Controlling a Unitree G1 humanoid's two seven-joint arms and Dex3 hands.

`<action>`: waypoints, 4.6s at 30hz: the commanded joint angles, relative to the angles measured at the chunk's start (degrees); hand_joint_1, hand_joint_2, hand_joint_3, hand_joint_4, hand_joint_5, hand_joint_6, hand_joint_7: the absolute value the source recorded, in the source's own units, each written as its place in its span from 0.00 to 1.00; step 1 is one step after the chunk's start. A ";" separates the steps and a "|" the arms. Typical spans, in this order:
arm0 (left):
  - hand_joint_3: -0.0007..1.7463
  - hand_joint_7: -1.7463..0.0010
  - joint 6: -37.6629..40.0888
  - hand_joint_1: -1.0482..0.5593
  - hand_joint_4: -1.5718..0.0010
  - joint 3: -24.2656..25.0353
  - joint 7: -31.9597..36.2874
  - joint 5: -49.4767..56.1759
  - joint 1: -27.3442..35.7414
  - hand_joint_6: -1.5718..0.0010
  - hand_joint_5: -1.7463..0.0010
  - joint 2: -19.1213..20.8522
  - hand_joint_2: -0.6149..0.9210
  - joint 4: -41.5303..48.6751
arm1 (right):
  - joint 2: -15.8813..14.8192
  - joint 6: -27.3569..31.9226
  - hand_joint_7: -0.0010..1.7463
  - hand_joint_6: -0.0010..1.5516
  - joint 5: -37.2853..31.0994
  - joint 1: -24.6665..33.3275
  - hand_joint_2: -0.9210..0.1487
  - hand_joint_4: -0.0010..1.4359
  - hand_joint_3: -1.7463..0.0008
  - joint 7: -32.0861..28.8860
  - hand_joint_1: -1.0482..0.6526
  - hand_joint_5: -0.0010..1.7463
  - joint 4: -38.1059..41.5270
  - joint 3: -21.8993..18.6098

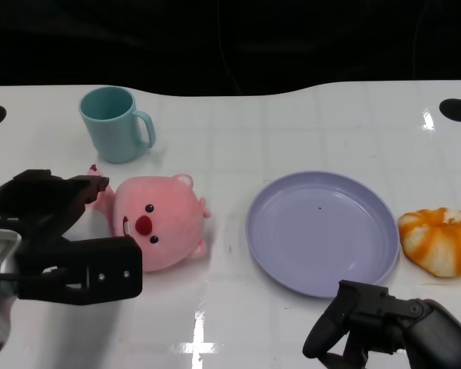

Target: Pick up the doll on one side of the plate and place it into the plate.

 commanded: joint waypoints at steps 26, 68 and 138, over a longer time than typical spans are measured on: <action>0.02 0.96 -4.31 0.46 0.48 -8.17 11.42 -6.48 -15.57 0.32 0.30 -11.57 1.00 42.69 | -0.61 2.91 0.73 0.38 -0.33 2.88 0.00 0.45 0.80 -0.21 0.47 0.89 -5.12 0.20; 0.76 0.00 -2.20 0.55 0.36 1.43 17.00 -20.28 -7.65 0.49 0.00 -20.60 0.64 6.75 | -0.31 2.57 0.73 0.39 -0.97 0.44 0.00 0.47 0.80 -0.75 0.48 0.90 -2.50 1.79; 0.11 0.76 2.74 0.45 0.80 7.15 -1.98 -46.65 7.30 0.61 0.35 -25.45 0.99 -21.48 | -0.59 1.88 0.73 0.39 -0.53 1.29 0.00 0.48 0.81 -0.52 0.47 0.89 -3.05 0.95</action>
